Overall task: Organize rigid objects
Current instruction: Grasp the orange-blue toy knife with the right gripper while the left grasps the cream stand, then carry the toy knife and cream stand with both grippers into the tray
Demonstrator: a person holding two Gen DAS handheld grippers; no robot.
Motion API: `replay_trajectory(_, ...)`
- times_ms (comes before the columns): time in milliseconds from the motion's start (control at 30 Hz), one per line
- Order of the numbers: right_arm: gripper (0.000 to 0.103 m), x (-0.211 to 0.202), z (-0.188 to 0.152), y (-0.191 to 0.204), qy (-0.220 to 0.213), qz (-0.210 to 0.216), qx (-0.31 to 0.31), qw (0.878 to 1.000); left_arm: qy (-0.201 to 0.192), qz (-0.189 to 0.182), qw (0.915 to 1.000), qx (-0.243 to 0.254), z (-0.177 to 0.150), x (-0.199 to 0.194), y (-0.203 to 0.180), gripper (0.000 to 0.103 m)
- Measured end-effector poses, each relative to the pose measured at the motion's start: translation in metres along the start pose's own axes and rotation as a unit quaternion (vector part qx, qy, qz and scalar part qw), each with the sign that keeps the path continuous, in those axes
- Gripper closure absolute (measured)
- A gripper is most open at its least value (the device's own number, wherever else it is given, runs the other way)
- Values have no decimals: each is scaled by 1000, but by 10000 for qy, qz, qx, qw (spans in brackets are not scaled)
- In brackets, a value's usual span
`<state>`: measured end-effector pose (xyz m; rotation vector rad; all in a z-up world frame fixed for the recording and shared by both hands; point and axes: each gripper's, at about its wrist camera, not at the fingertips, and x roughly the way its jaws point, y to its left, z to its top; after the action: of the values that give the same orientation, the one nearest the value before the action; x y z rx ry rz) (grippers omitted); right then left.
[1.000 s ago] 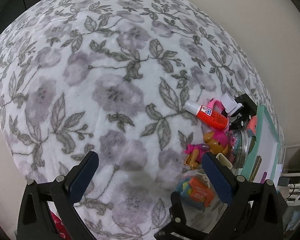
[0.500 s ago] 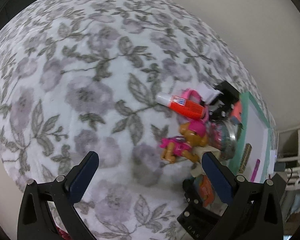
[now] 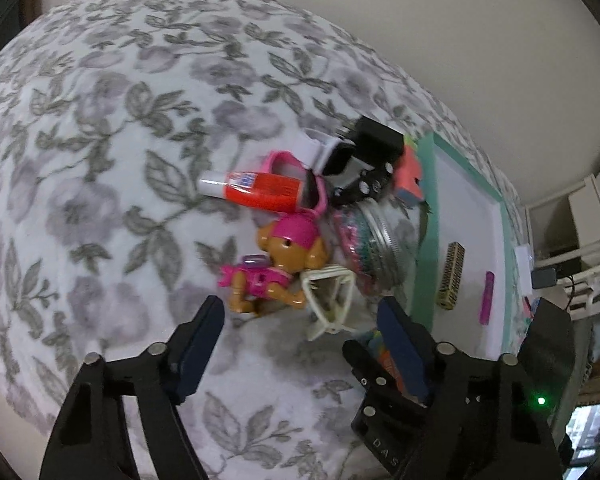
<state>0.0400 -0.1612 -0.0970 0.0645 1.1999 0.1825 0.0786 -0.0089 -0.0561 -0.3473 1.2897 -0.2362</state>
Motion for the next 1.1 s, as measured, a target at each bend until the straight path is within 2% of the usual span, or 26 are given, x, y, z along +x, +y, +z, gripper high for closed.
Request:
replay_trajectory(67,57,0,1,-2,19,5,-36,10000,97,-52,9999,64,-1,6,-5,42)
replay_trajectory(200,57,1,-2,6,85,-17,-117,9999,179,-148,9995,199,-3,14,-12,56)
replay_trajectory(267,57,2,-2,7,104,-32,-150,9998,165,-173,9993,277,-3,16,-16,69)
replay_trajectory(333,57,-1,-5,6,110,-30,-151,9998,147,-152,9990,383,-2,19,-20,74)
replay_trajectory(767,57,5,-2,13,116,64,-61,9999,-150,-4,9969,778,-2,19,-34,76)
replay_trajectory(1100,57,-23,3,-9,-270,496,422,9975,-777,-564,9930,693,4,-24,-39,76)
